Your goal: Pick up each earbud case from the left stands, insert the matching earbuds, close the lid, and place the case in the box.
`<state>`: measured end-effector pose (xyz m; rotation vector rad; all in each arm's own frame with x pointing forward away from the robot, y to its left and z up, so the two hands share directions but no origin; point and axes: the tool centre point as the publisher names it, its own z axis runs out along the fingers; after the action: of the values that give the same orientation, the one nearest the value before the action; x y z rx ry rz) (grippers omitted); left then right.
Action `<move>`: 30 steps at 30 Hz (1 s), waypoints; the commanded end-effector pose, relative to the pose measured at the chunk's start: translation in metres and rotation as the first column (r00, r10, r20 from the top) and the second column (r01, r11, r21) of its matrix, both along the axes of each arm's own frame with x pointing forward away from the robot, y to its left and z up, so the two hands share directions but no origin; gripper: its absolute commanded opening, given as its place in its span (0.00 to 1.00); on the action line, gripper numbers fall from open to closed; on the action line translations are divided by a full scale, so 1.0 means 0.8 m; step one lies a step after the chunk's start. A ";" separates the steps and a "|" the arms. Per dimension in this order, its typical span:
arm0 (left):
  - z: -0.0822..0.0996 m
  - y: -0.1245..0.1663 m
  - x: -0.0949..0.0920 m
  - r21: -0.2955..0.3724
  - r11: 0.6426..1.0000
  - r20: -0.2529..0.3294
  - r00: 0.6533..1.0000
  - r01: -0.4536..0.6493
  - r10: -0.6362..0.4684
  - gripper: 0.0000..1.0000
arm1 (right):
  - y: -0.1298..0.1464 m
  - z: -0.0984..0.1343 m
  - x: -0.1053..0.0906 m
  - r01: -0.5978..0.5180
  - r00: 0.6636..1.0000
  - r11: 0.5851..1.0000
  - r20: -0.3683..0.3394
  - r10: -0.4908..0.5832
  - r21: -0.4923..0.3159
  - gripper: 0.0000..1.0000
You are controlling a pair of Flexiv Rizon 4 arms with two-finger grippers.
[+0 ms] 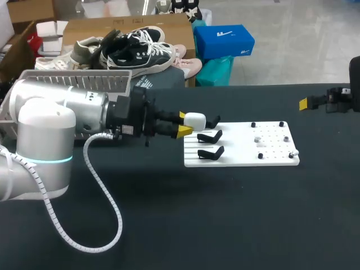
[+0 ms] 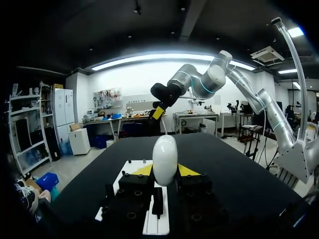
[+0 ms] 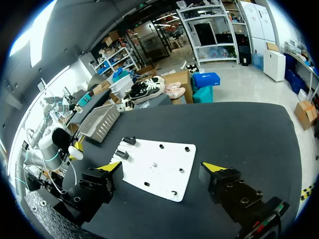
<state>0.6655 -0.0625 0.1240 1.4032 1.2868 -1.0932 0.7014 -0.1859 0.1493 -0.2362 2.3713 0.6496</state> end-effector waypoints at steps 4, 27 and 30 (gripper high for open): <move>0.000 0.000 -0.004 -0.004 1.000 0.008 0.999 -0.031 0.031 0.00 | -0.001 0.000 0.001 -0.003 1.000 1.000 0.000 0.003 0.002 1.00; -0.035 -0.059 0.007 -0.021 1.000 -0.030 0.999 -0.016 0.015 0.00 | -0.001 0.000 0.001 -0.003 1.000 1.000 0.000 0.003 0.002 1.00; -0.042 -0.065 0.010 -0.024 1.000 -0.036 0.999 -0.010 0.010 0.00 | 0.001 0.000 -0.011 -0.021 1.000 1.000 0.004 0.021 0.006 1.00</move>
<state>0.6645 -0.1063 0.0981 1.3589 1.3098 -1.1157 0.6988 -0.1838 0.1478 -0.2481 2.3755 0.6505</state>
